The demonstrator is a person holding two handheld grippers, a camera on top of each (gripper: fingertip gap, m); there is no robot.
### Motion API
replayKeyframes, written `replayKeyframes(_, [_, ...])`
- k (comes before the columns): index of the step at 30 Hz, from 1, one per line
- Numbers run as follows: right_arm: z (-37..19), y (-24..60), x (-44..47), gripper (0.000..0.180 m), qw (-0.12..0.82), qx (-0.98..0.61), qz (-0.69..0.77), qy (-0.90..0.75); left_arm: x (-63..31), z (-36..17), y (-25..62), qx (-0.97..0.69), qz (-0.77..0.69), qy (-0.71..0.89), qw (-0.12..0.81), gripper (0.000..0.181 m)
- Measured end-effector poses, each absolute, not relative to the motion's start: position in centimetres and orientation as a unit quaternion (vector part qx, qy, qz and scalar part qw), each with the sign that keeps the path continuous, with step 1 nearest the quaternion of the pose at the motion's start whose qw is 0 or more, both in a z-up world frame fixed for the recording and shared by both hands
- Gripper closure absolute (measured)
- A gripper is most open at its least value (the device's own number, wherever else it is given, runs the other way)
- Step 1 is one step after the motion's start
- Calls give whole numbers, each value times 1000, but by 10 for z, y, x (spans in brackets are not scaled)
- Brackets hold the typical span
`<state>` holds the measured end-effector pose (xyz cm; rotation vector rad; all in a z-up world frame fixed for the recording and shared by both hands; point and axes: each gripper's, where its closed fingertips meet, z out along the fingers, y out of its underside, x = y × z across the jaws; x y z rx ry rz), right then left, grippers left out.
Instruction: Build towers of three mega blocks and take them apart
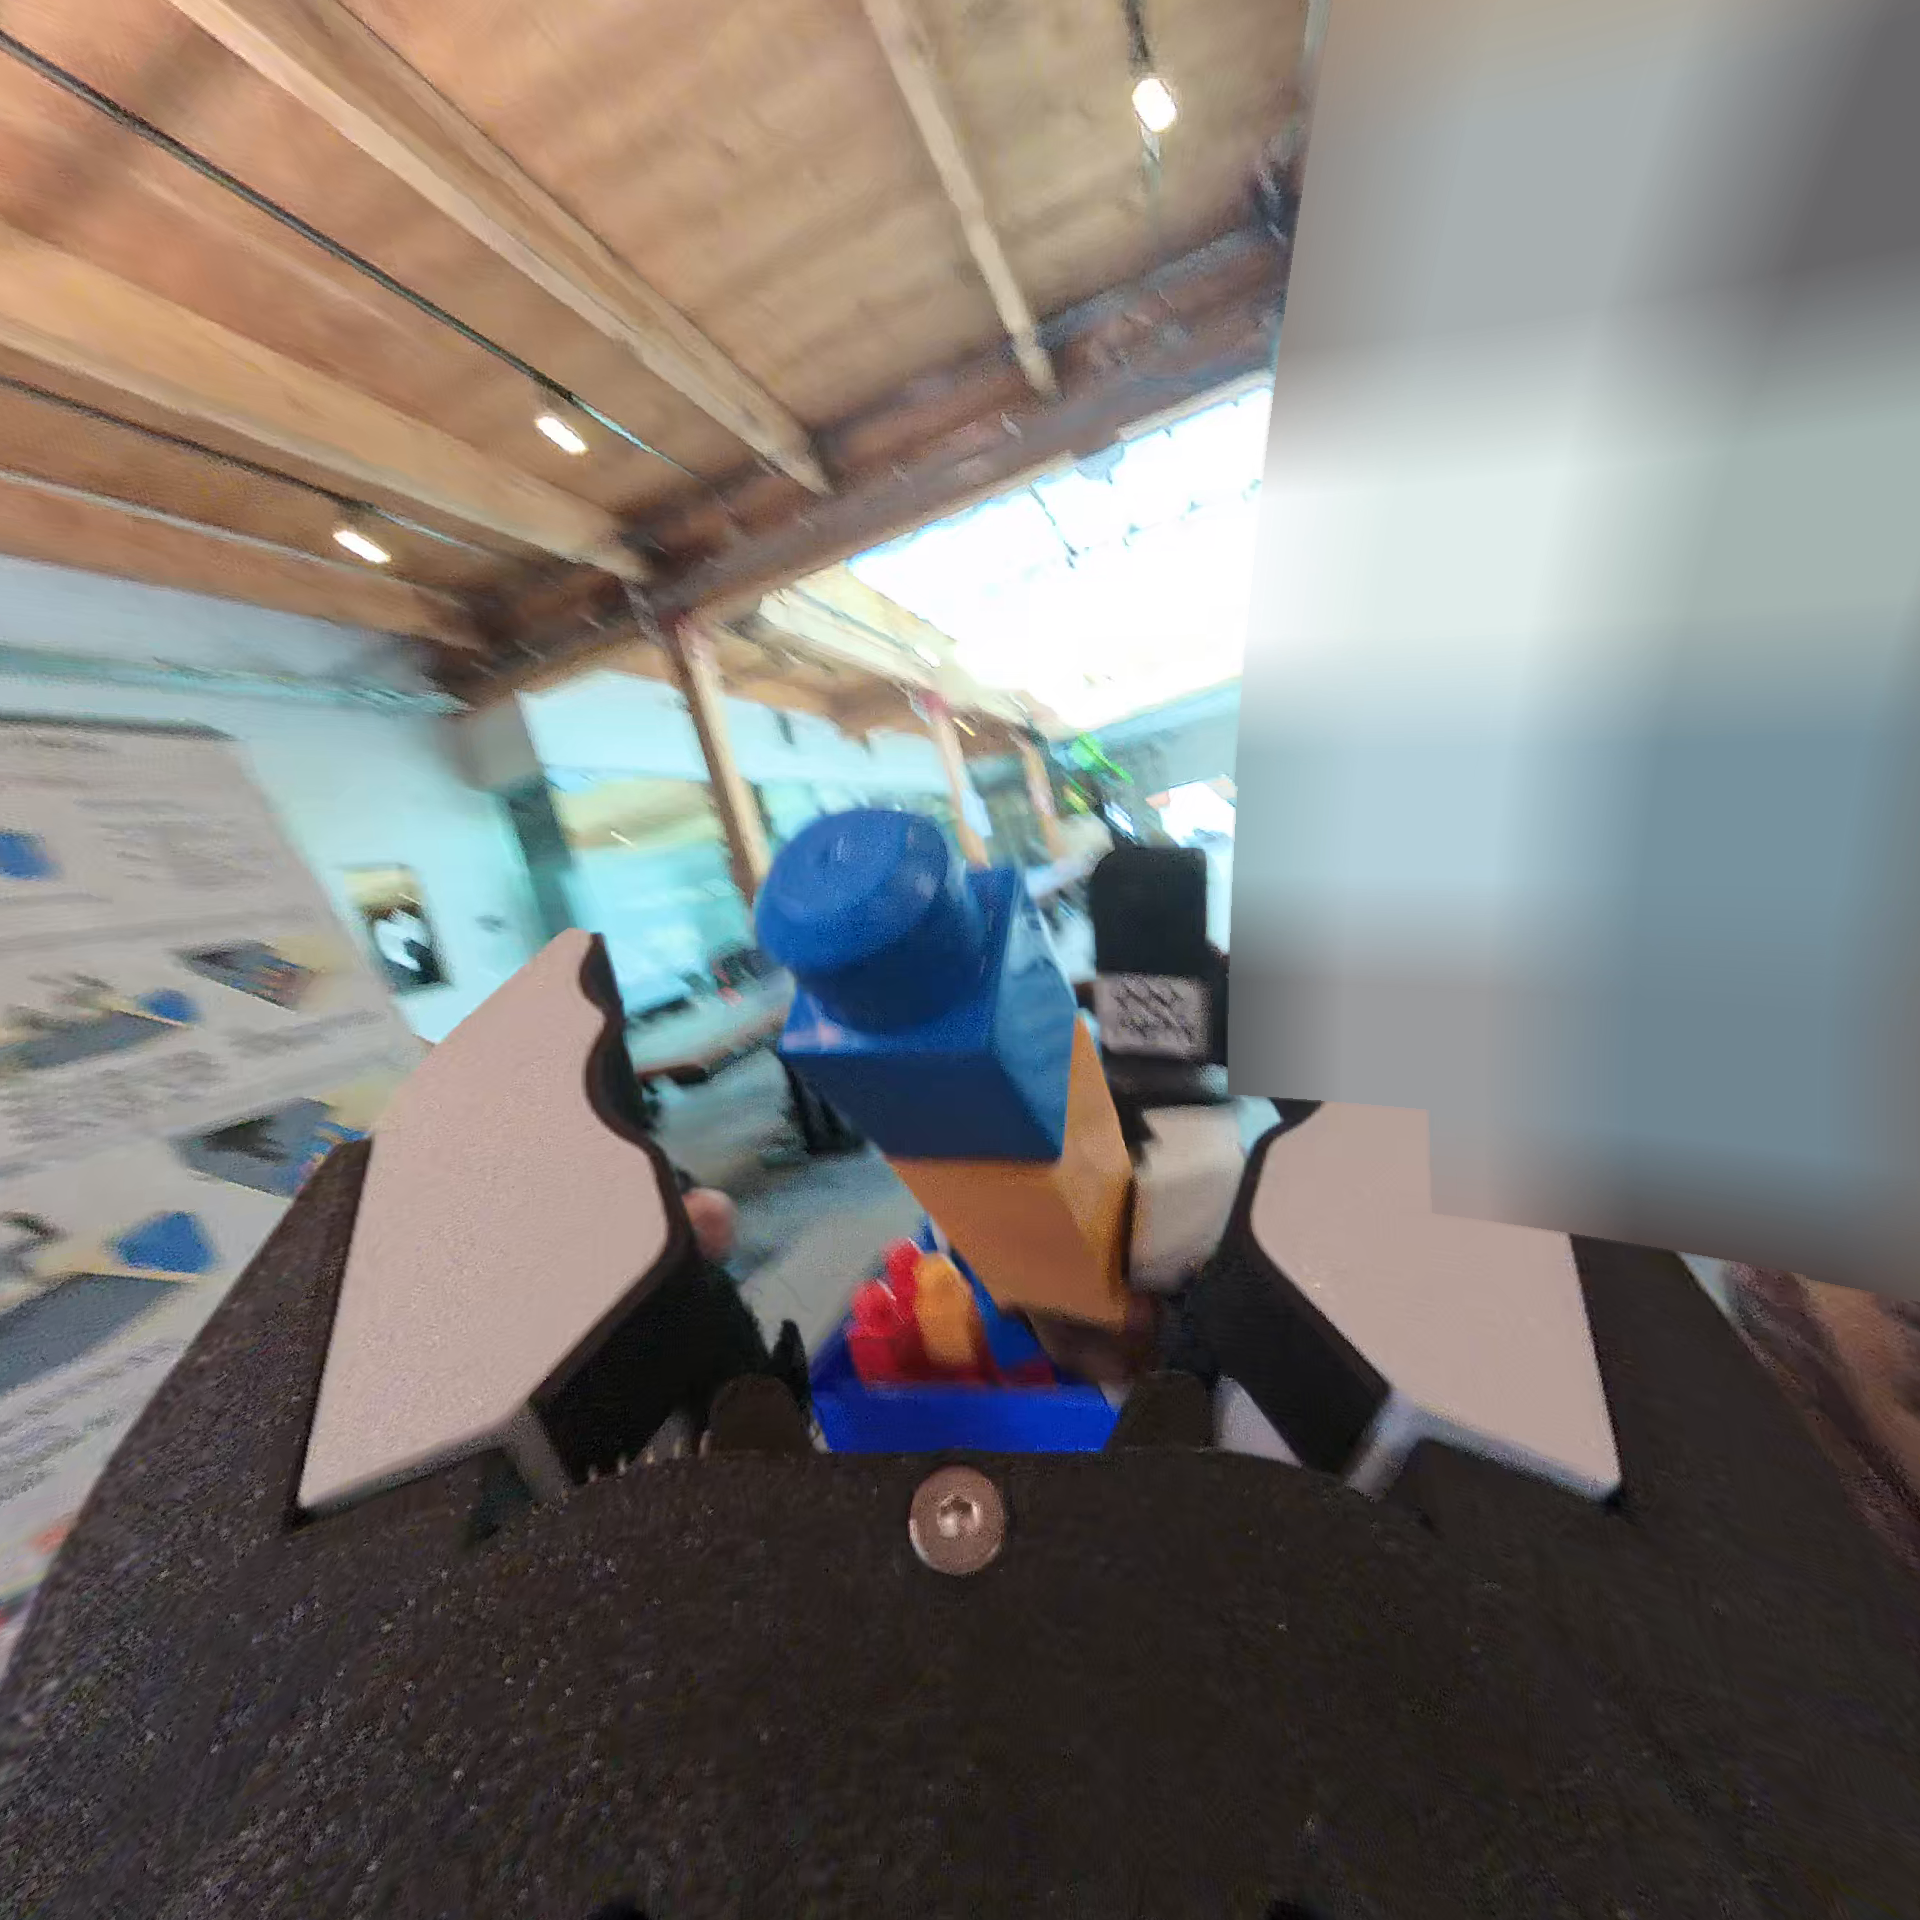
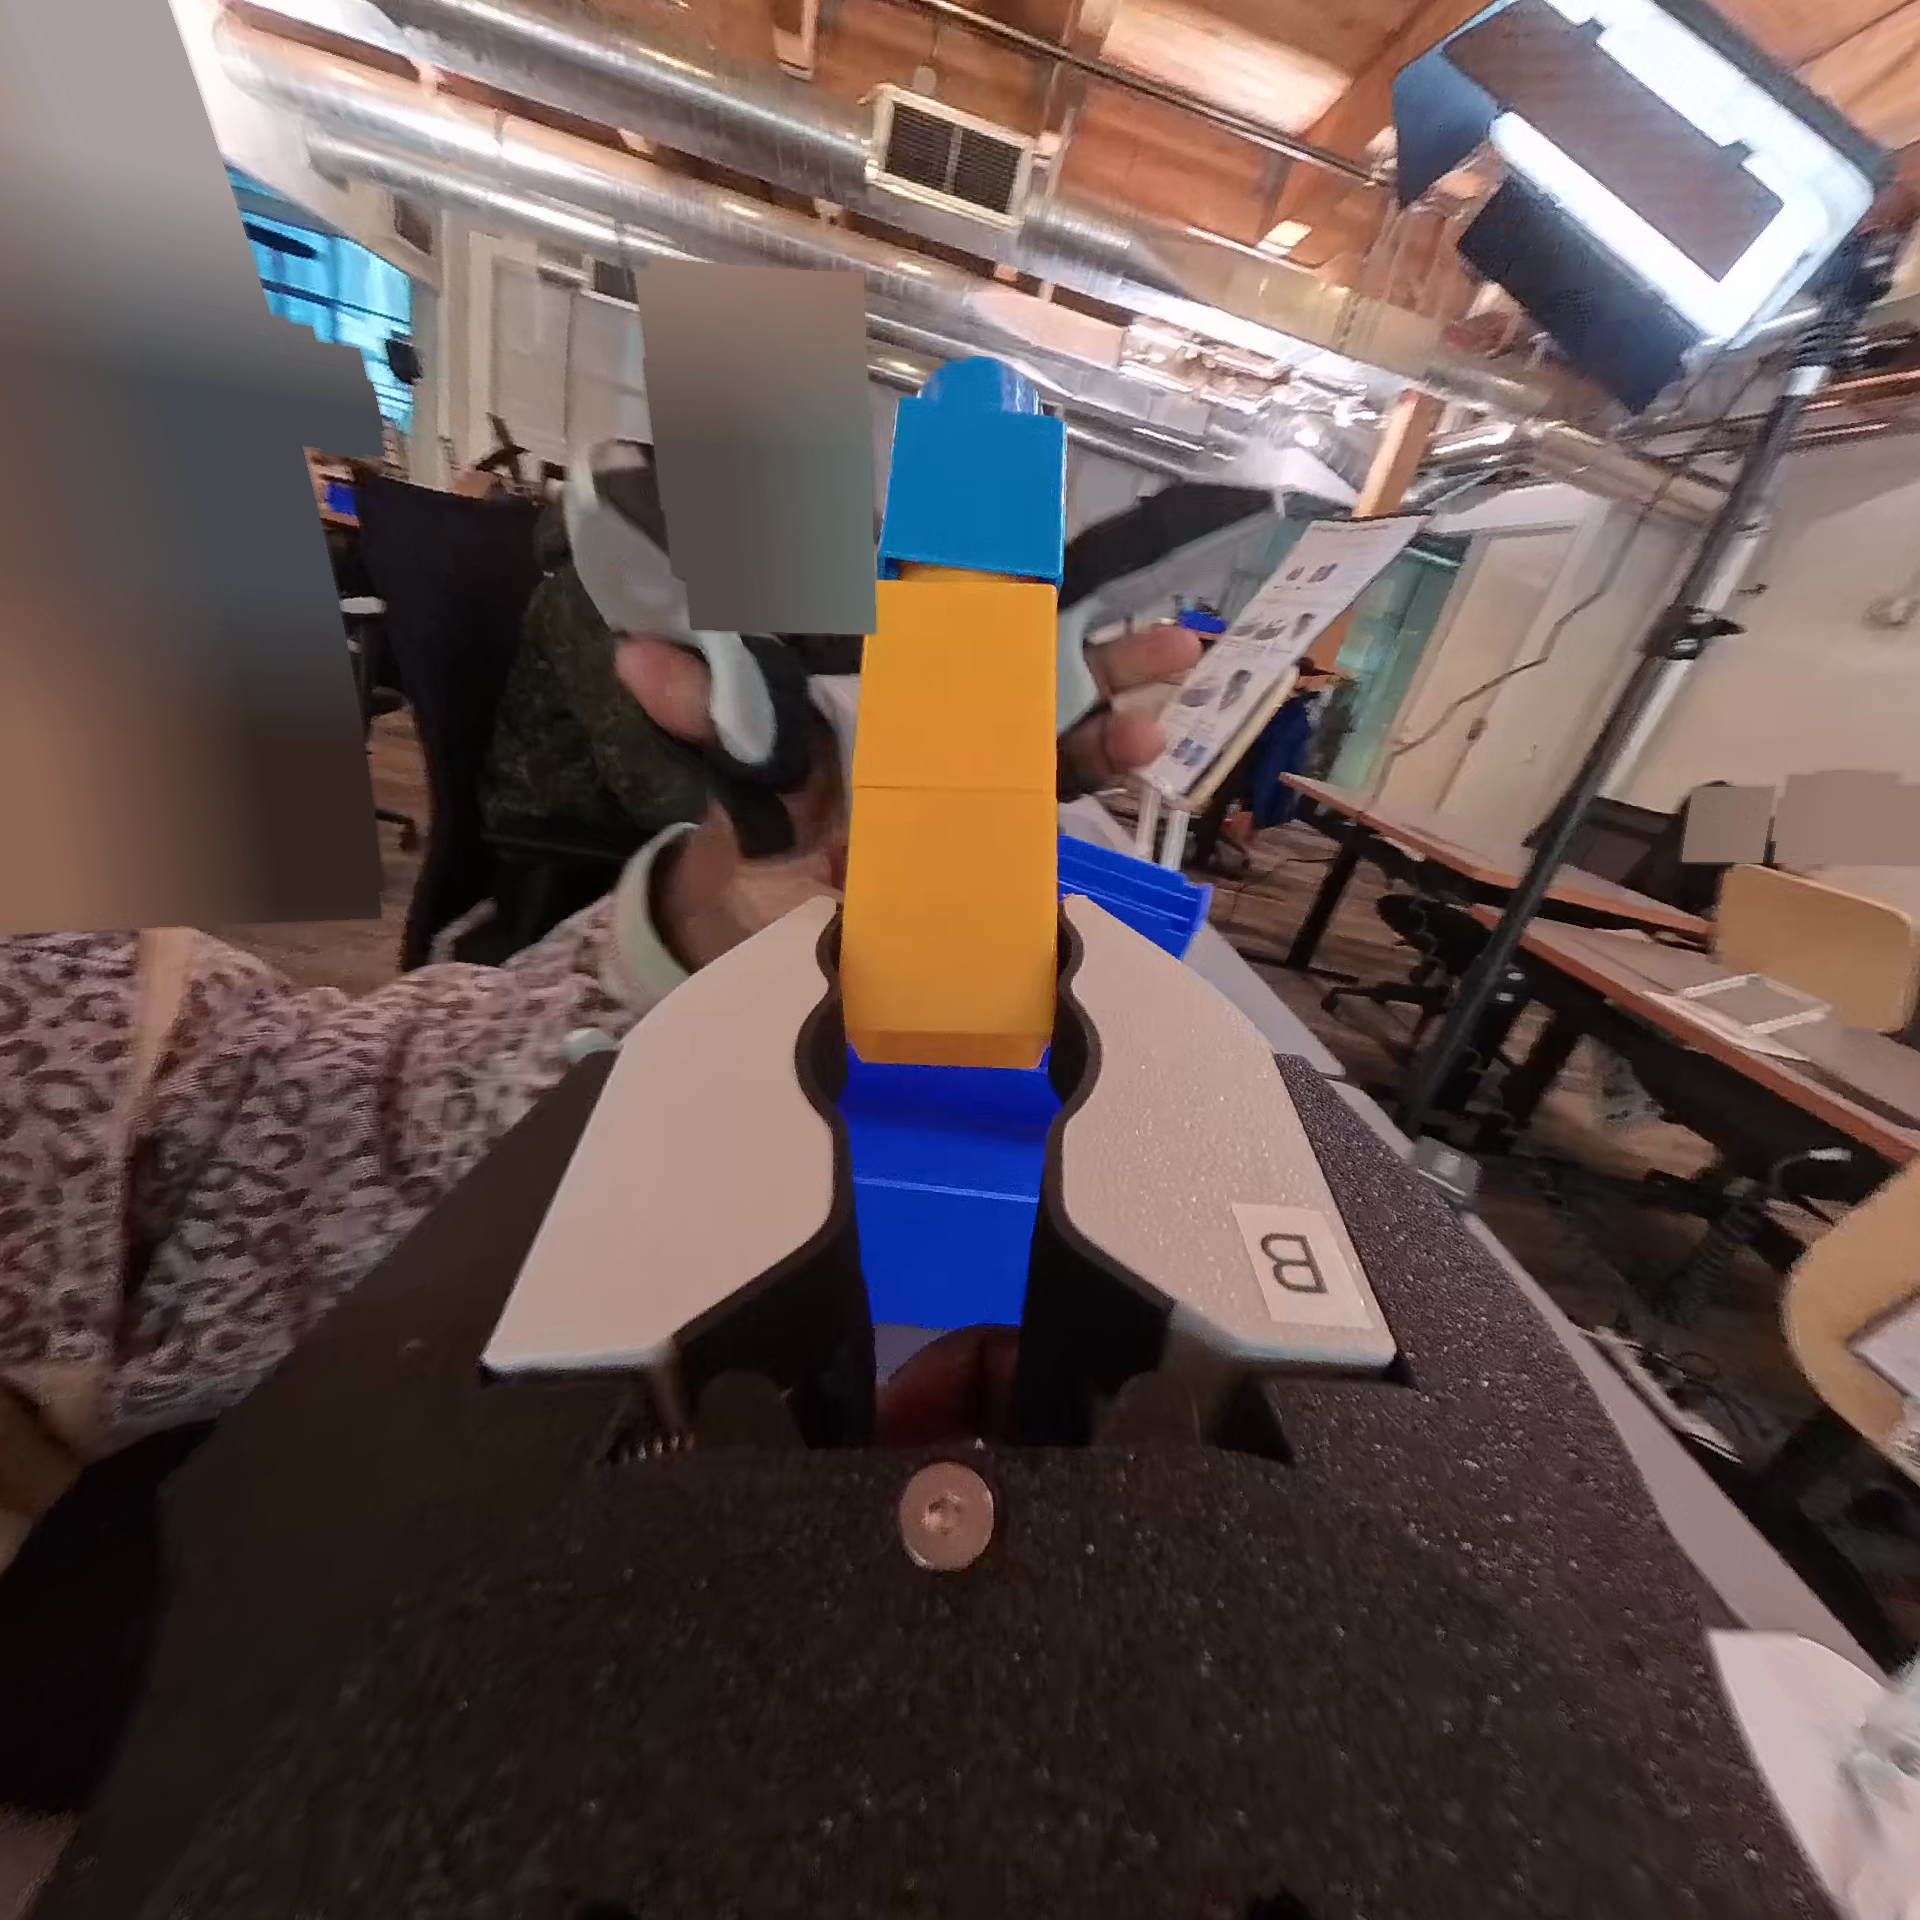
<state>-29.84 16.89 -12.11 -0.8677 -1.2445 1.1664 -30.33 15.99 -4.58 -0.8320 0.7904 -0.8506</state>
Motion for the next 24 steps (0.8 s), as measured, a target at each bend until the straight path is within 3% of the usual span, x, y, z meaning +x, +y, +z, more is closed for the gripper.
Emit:
replayKeyframes(2, [-118,178,-298,144,618,-375,454,-521,-326,-16,165,-343,-398,248,814,61])
replayKeyframes(5, [-108,186,-296,144,682,-373,379,-502,-377,9,159,-230,-463,67,853,77])
replayKeyframes(8, [-99,199,-292,144,749,-376,270,-475,-414,1,174,-224,-486,-47,844,81])
replayKeyframes(15, [-95,211,-297,144,825,-355,68,-434,-368,-13,196,-357,-356,27,863,99])
replayKeyframes(17, [-95,209,-300,144,832,-345,53,-431,-356,-18,200,-376,-370,47,848,110])
replayKeyframes(20, [-94,205,-303,144,838,-338,49,-426,-341,-22,199,-385,-430,90,812,141])
replayKeyframes(24, [-94,202,-304,144,836,-338,73,-425,-338,-23,196,-388,-430,117,807,143])
